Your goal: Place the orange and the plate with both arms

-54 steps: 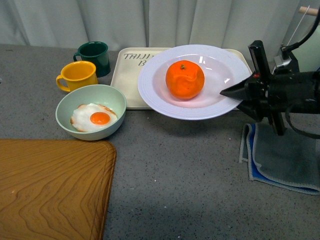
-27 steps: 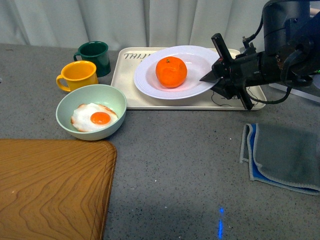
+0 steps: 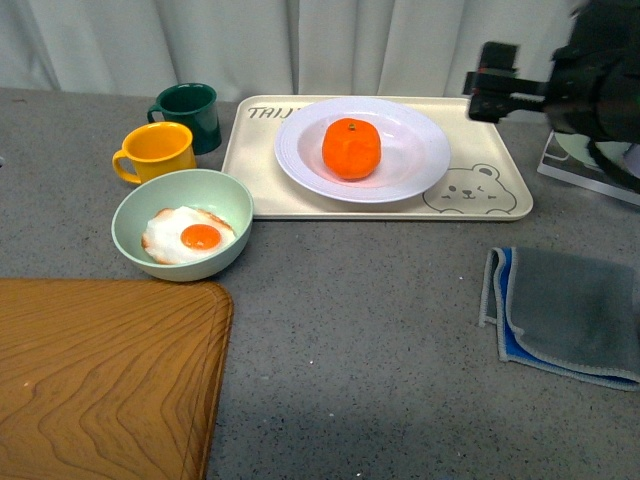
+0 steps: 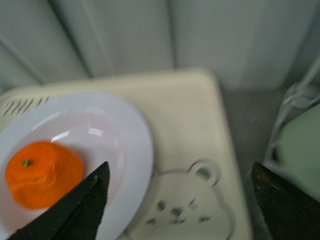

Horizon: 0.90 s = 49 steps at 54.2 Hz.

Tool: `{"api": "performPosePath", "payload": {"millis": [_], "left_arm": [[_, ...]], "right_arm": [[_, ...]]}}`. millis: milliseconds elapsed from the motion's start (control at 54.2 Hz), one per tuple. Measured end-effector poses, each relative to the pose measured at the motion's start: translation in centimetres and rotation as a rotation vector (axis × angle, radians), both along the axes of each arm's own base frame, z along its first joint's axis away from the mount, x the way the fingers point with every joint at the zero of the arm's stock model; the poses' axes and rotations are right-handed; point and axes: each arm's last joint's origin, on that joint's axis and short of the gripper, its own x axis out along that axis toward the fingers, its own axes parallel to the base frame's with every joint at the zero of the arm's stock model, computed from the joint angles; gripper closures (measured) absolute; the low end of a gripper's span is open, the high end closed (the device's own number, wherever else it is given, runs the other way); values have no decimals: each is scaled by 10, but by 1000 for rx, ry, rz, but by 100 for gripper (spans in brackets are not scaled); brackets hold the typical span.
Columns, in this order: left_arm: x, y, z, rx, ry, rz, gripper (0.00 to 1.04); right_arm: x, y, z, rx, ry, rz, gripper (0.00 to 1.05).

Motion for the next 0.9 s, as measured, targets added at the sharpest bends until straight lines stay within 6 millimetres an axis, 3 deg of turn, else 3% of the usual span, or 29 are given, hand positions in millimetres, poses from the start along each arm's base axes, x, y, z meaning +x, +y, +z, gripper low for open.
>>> {"api": "performPosePath", "payload": {"millis": [74, 221, 295, 369, 443, 480, 609, 904], "left_arm": [[0, 0, 0, 0, 1, 1, 7], [0, 0, 0, 0, 1, 1, 7], [0, 0, 0, 0, 1, 1, 7], [0, 0, 0, 0, 1, 1, 7], [0, 0, 0, 0, 1, 1, 7], [0, 0, 0, 0, 1, 1, 7], [0, 0, 0, 0, 2, 2, 7], [0, 0, 0, 0, 1, 1, 7]], "right_arm": [[-45, -8, 18, -61, -198, -52, 37], [-131, -29, 57, -84, -345, -61, 60], [-168, -39, 57, -95, -330, -57, 71], [-218, -56, 39, -111, -226, -37, 88], [-243, -67, 34, -108, -193, -35, 100], [-250, -70, 38, -113, -198, -51, 104], [-287, -71, 52, -107, -286, -55, 104], [-295, -72, 55, -106, -343, -59, 104]]}}
